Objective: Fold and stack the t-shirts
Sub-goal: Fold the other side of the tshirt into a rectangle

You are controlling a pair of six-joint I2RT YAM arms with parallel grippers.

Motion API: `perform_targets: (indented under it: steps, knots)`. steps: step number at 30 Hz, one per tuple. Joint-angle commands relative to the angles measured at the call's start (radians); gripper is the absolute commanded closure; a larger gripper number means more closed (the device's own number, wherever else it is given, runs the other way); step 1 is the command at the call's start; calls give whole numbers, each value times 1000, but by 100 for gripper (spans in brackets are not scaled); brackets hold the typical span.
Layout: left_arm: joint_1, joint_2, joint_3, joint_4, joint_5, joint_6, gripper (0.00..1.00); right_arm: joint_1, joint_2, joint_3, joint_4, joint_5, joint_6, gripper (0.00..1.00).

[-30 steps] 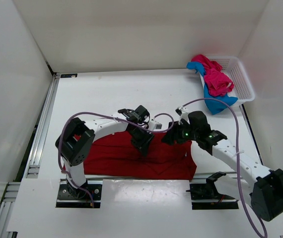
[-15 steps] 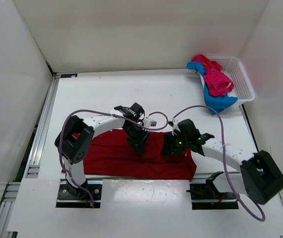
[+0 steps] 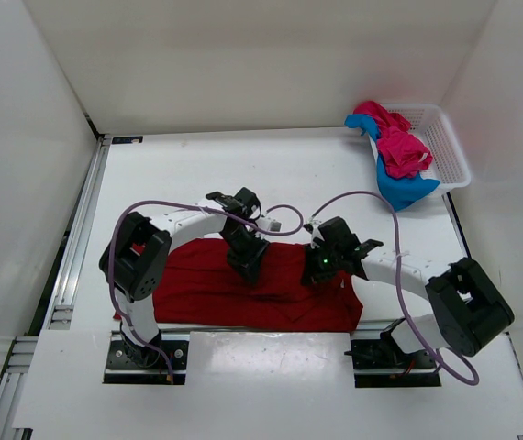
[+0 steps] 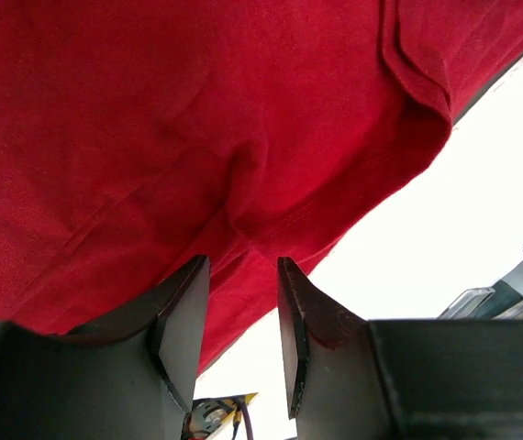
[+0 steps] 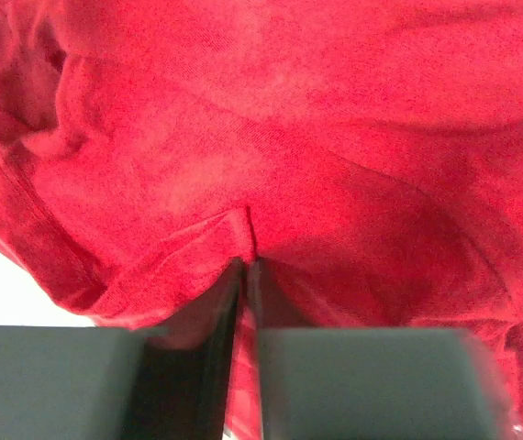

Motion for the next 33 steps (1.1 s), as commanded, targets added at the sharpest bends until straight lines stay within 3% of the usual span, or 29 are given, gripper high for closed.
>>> perform_targets:
  steps: [1,11,13,18,20,21,23,27,33]
  knots:
    - [0,-13,22,-5,-12,2,53,5,-4,30,7,-29,-7,100]
    - [19,-13,13,-5,-52,2,52,53,-264,7,-169,26,-27,100]
    - [19,-13,4,-5,-64,2,52,67,-298,-46,-182,26,-27,96]
    - [19,-13,4,-14,-84,2,52,87,-360,-140,-209,0,-27,75]
    - [19,-22,4,-14,-93,2,52,97,-372,-149,-209,-15,-16,50]
    - [19,-22,4,-23,-105,2,52,98,-372,-140,-224,15,-16,48]
    - [19,-22,4,-23,-106,2,52,98,-381,-117,-246,34,-16,48]
    - [19,-22,13,-32,-125,2,52,98,-432,-99,-292,37,-6,62]
    - [19,-42,4,-32,-135,2,52,98,-559,-45,-346,-1,16,68]
